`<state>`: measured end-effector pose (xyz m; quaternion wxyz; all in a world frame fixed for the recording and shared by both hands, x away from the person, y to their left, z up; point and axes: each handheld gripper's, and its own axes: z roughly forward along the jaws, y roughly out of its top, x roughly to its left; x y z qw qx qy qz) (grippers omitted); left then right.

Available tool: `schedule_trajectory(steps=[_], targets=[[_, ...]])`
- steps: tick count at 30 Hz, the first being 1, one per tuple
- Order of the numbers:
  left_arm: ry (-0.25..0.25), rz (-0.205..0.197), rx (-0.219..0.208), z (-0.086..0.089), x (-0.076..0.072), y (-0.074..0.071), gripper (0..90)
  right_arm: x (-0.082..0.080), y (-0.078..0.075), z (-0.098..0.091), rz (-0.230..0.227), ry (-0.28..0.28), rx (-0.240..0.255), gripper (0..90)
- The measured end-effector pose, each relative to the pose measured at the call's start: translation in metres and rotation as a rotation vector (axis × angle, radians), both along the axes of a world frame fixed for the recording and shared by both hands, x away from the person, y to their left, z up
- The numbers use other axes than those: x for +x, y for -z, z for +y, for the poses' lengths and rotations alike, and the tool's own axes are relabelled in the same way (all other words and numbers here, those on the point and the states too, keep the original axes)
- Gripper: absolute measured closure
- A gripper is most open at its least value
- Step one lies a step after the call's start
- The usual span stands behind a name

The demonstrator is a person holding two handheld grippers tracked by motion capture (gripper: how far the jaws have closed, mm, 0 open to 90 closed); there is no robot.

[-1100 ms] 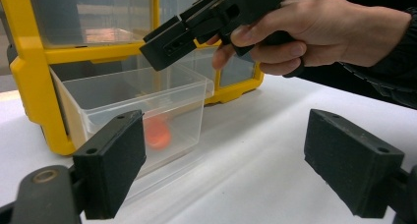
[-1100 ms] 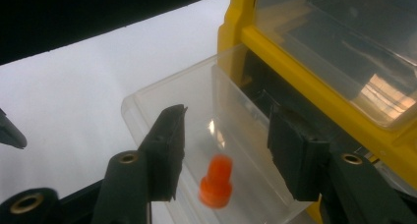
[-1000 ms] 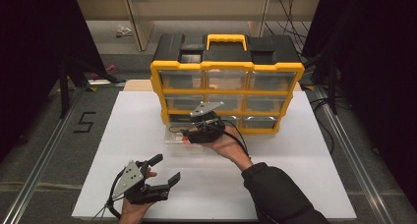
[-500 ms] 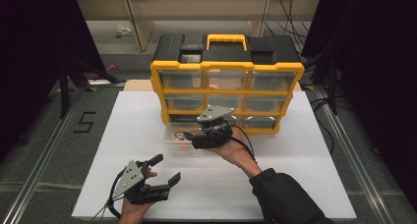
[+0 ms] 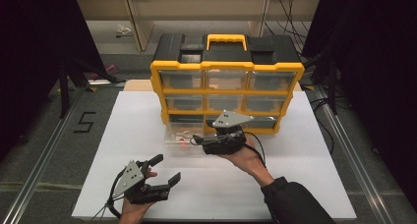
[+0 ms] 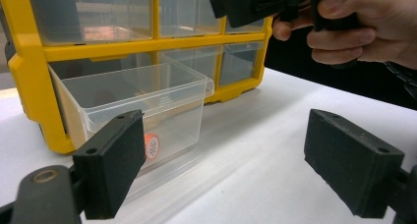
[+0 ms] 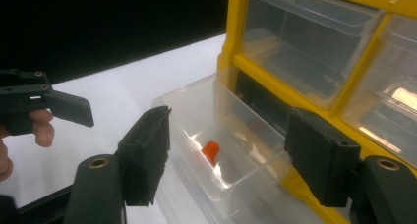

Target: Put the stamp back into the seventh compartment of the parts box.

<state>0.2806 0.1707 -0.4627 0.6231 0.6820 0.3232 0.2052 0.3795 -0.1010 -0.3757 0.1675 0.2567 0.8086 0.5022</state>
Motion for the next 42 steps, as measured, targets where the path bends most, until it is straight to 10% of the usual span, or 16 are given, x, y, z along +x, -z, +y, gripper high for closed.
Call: schedule_trajectory(steps=[42], targets=[[0.007, -0.002, -0.006, -0.001, -0.001, -0.001, 15.5, -0.034, 0.003, -0.054, -0.046, 0.073, 0.161, 25.2]])
